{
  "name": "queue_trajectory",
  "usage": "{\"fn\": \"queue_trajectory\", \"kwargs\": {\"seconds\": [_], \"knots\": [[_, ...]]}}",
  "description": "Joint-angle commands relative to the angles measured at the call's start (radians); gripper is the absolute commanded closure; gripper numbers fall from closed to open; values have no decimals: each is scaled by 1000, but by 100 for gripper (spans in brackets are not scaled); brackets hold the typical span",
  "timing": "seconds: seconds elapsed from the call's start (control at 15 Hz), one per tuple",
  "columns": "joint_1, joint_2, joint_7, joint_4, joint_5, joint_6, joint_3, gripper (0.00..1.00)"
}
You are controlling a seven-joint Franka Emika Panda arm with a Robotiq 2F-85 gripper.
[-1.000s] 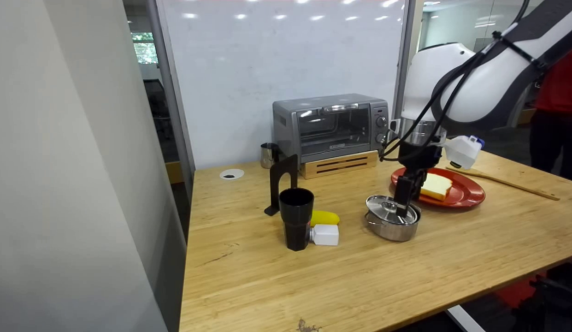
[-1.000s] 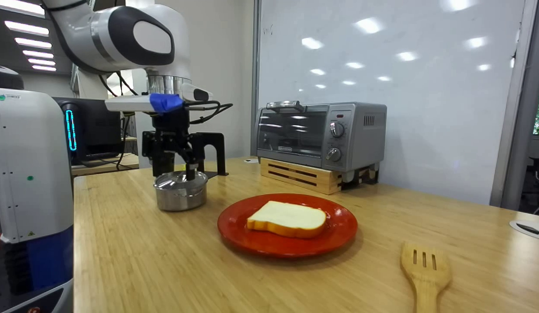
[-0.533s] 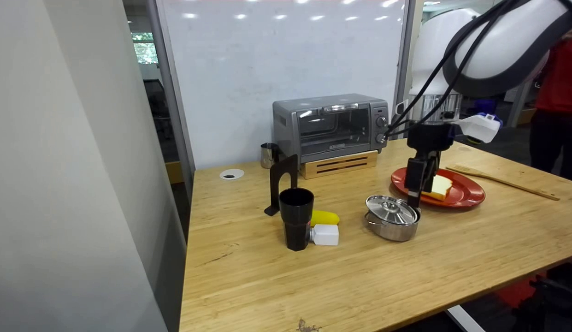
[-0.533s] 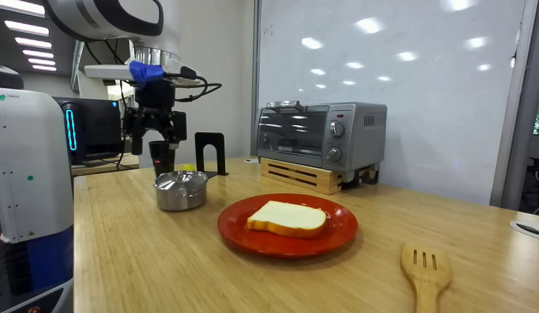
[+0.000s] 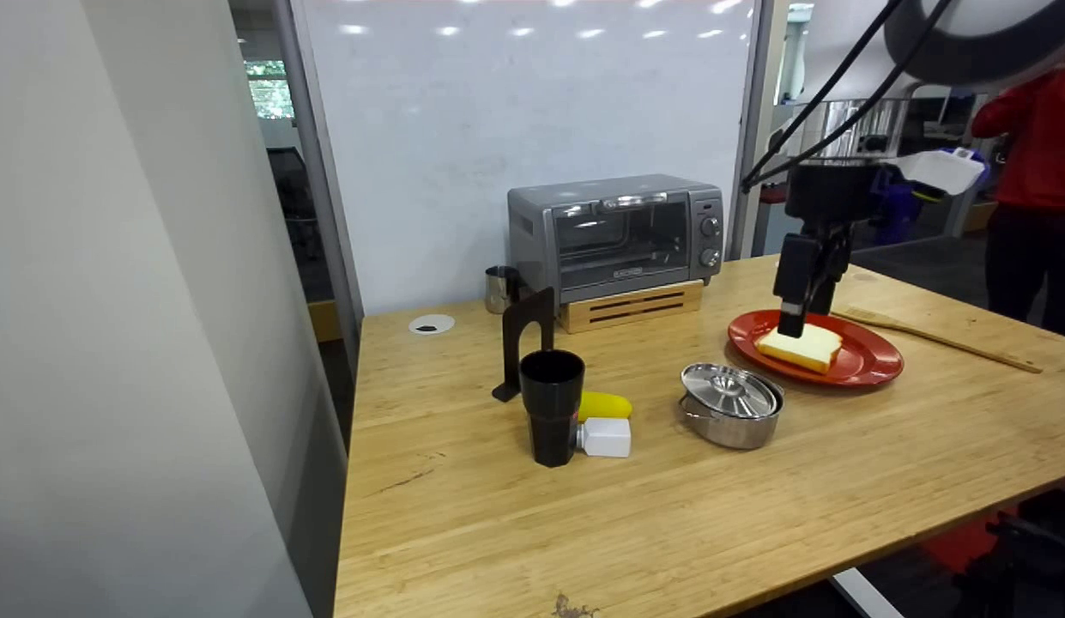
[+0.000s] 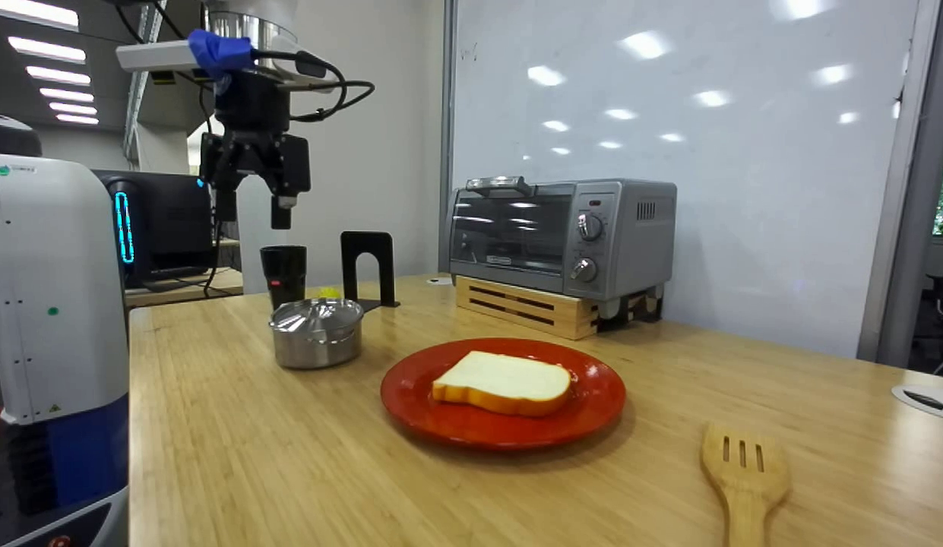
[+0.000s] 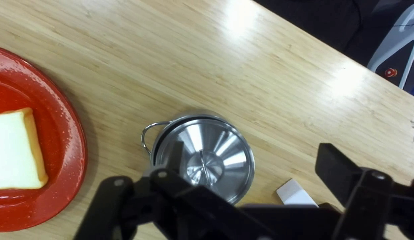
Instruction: Close the toaster oven
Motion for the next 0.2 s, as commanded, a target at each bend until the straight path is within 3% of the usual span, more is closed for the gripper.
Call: {"fn": "queue_trajectory", "kwargs": {"seconds": [0.0, 0.13], "knots": [[-24, -72, 63, -30, -34, -17, 8, 0], [-8, -41, 44, -6, -15, -5, 2, 0]]}}
